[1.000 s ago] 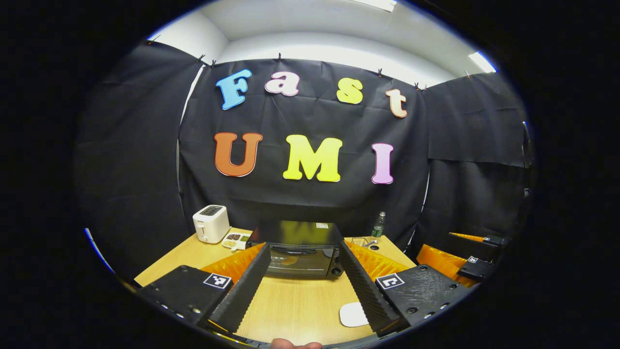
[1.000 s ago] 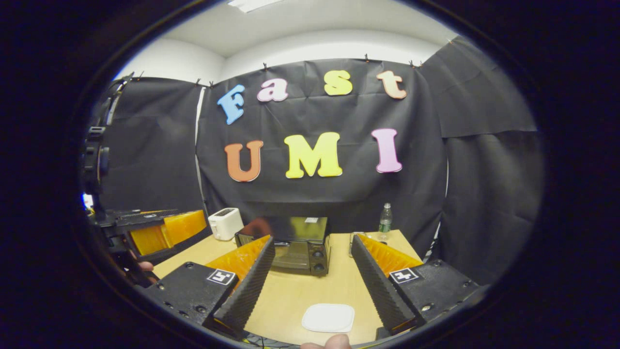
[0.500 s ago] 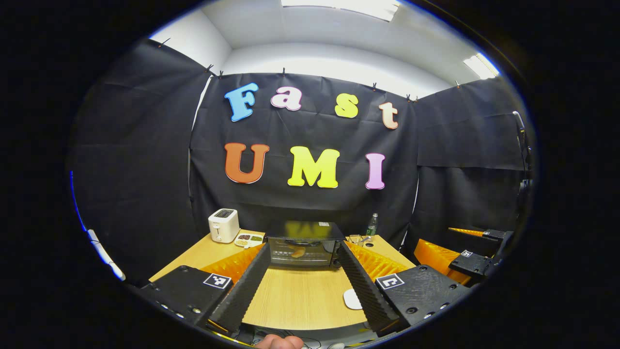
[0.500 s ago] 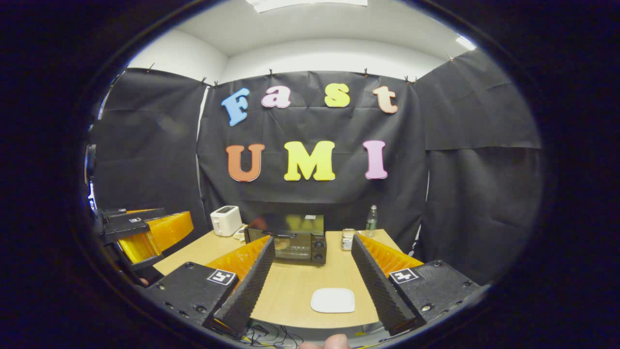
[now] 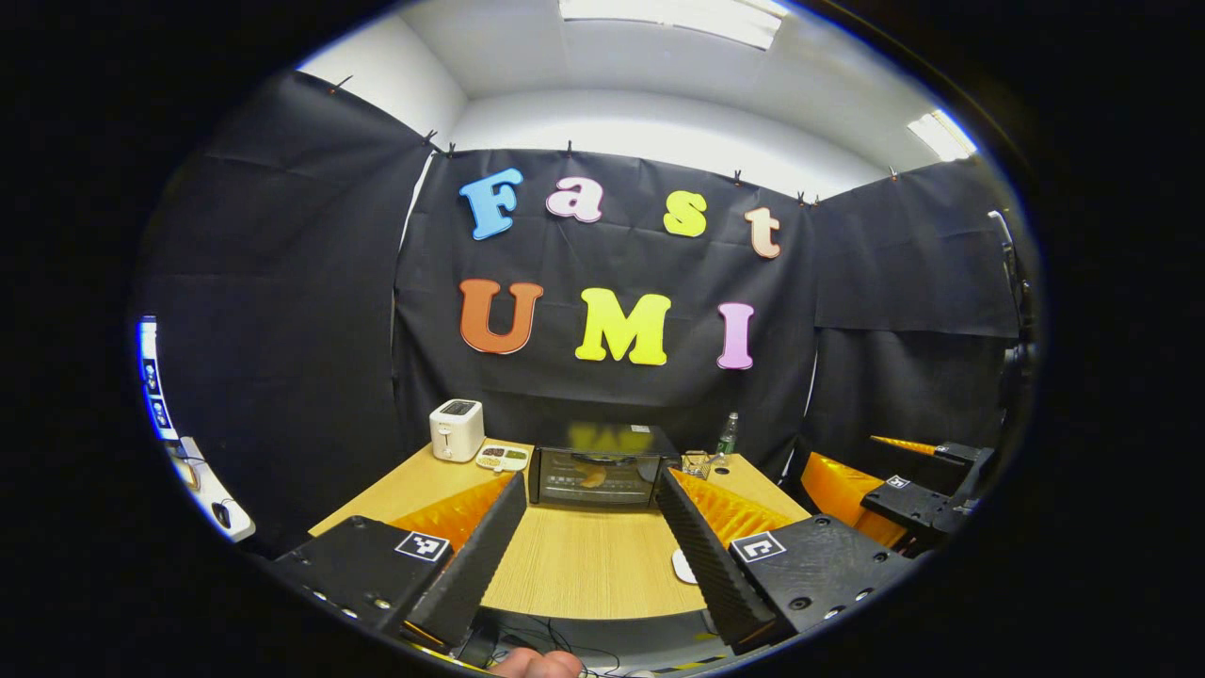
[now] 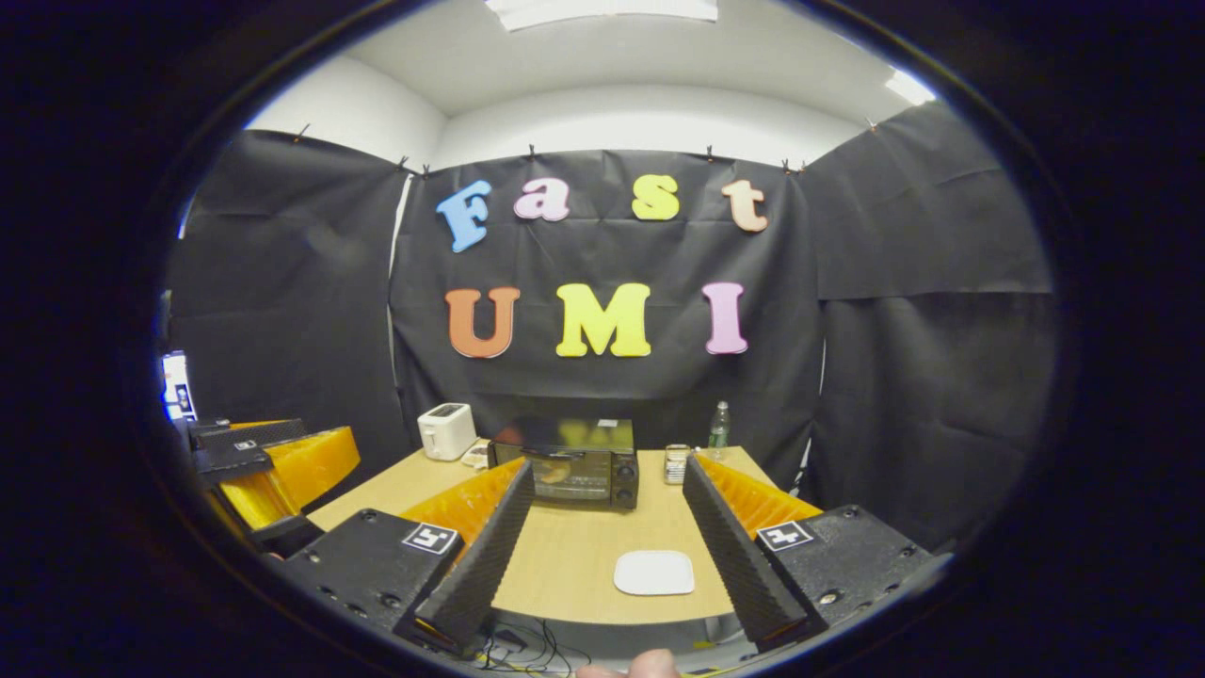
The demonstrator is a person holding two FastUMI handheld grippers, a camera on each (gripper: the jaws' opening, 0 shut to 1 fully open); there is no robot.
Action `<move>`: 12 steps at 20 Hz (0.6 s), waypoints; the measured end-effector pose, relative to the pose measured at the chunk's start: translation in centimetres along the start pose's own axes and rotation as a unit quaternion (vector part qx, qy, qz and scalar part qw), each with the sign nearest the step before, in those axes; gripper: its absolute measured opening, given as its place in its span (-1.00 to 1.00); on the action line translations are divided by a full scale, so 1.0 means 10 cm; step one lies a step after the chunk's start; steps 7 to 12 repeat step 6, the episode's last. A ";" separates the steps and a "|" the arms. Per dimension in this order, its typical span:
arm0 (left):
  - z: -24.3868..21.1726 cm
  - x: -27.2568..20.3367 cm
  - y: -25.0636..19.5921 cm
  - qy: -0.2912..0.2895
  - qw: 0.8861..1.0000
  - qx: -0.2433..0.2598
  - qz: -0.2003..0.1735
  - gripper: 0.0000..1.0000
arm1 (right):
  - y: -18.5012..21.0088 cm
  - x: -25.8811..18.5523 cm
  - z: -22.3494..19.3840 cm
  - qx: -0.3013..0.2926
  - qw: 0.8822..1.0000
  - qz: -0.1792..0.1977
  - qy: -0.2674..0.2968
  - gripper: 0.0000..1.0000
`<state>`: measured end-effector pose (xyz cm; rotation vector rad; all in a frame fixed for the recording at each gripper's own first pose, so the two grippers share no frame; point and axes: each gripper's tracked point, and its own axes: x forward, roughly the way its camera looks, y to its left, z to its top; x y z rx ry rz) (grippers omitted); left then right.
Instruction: Open the electric oven with the left hand, put the food in, and close the electric oven.
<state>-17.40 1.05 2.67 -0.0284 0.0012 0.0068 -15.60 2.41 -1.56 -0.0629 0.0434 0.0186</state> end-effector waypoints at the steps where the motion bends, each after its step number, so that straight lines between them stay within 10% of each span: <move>1: 0.01 -0.01 0.01 -0.001 1.000 -0.001 0.002 0.86 | 0.01 -0.02 -0.02 0.002 1.000 0.001 0.003 0.93; 12: -0.01 -0.02 0.13 -0.002 1.000 -0.009 0.017 0.86 | 0.04 -0.03 -0.02 0.008 1.000 0.005 0.009 0.93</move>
